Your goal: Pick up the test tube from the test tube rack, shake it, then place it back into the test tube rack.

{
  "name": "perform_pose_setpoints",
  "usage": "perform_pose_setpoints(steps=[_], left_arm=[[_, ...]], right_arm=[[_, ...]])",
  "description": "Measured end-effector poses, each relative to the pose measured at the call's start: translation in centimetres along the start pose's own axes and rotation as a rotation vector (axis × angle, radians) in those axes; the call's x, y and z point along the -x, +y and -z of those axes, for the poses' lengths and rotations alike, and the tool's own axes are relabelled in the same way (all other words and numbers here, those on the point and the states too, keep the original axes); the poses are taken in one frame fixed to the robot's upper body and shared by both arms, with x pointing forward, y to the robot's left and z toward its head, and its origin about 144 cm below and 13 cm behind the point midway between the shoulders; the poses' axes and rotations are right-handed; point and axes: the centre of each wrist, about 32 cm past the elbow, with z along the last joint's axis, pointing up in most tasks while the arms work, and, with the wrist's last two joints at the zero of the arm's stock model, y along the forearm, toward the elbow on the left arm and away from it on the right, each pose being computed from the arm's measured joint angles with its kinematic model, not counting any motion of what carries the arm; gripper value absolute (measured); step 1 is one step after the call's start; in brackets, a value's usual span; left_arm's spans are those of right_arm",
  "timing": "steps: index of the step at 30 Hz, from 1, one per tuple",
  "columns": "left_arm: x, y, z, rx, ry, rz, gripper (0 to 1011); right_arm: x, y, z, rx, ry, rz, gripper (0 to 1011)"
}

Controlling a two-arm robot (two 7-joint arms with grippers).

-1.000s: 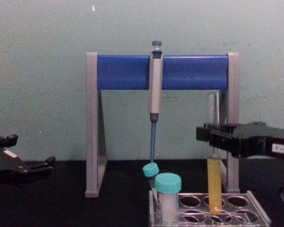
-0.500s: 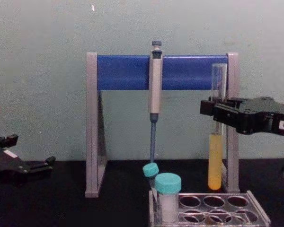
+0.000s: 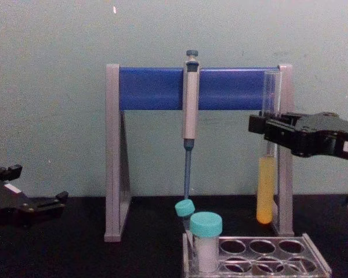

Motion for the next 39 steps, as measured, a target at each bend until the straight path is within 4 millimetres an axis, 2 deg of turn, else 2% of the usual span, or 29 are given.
perform_pose_setpoints(steps=[9, 13, 20, 29, 39], left_arm=[[0.0, 0.0, 0.0, 0.000, 0.000, 0.000, 1009], [0.0, 0.0, 0.0, 0.000, 0.000, 0.000, 1009], [0.0, 0.0, 0.0, 0.000, 0.000, 0.000, 1009], [0.0, 0.0, 0.0, 0.000, 0.000, 0.000, 1010], [0.0, 0.0, 0.0, 0.000, 0.000, 0.000, 1009]], right_arm=[[0.2, -1.5, 0.0, 0.000, -0.004, 0.052, 224], [0.7, -2.7, 0.0, 0.004, -0.002, 0.065, 224], [1.7, -3.6, 0.2, 0.015, 0.023, 0.021, 224], [2.3, -2.0, 0.5, -0.003, 0.048, -0.070, 224], [0.7, 1.0, 0.9, -0.038, 0.038, -0.050, 224]])
